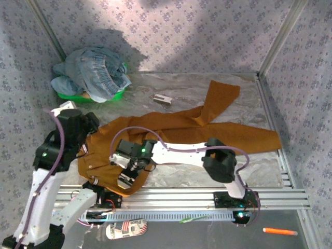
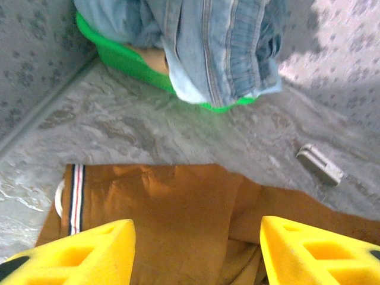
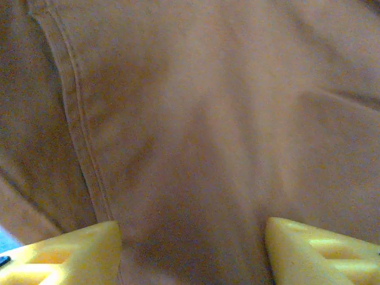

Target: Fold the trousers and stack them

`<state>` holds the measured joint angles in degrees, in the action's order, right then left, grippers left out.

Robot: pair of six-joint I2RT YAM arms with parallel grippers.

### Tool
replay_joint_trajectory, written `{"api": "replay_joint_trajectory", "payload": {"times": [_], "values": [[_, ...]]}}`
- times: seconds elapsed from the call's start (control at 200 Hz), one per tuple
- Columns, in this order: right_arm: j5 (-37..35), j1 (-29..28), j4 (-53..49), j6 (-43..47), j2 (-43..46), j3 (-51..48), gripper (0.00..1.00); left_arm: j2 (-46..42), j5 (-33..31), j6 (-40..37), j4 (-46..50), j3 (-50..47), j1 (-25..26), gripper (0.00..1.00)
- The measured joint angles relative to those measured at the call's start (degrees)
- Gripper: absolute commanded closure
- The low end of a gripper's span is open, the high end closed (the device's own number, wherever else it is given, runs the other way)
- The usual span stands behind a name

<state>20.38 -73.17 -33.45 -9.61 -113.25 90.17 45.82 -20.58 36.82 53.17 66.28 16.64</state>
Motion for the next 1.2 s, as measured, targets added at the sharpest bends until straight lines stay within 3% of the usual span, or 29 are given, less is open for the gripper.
{"api": "replay_joint_trajectory", "payload": {"times": [0.155, 0.27, 0.41, 0.67, 0.834, 0.974, 1.199], "values": [[-4.98, 6.43, 1.77, -3.08, 10.56, -8.92, 0.33, 7.17, 5.84, 3.87, -5.60, -10.29, -1.16, 0.42], [-9.75, 16.15, 3.61, -6.93, 20.92, -17.57, 0.32, 15.06, 10.01, 9.09, -10.73, -18.23, -1.27, 0.44], [-13.42, 27.78, 4.42, -9.77, 31.54, -26.80, 0.32, 18.40, 12.66, 16.41, -15.28, -26.95, -1.44, 0.42], [-13.60, 39.34, 4.02, -11.63, 39.21, -35.19, 0.31, 26.03, 15.21, 24.24, -25.75, -32.70, -5.42, 0.44], [-13.09, 47.80, 3.91, -13.94, 40.44, -37.35, 0.30, 33.22, 19.30, 23.78, -30.10, -30.08, -11.87, 0.45], [-12.37, 54.42, 3.89, -16.26, 40.89, -38.80, 0.30, 41.46, 21.24, 21.66, -32.48, -22.43, -17.14, 0.47], [-11.28, 61.42, 3.96, -18.58, 40.89, -39.69, 0.29, 55.36, 19.76, 14.97, -31.50, -6.54, -19.56, 0.50]]}}
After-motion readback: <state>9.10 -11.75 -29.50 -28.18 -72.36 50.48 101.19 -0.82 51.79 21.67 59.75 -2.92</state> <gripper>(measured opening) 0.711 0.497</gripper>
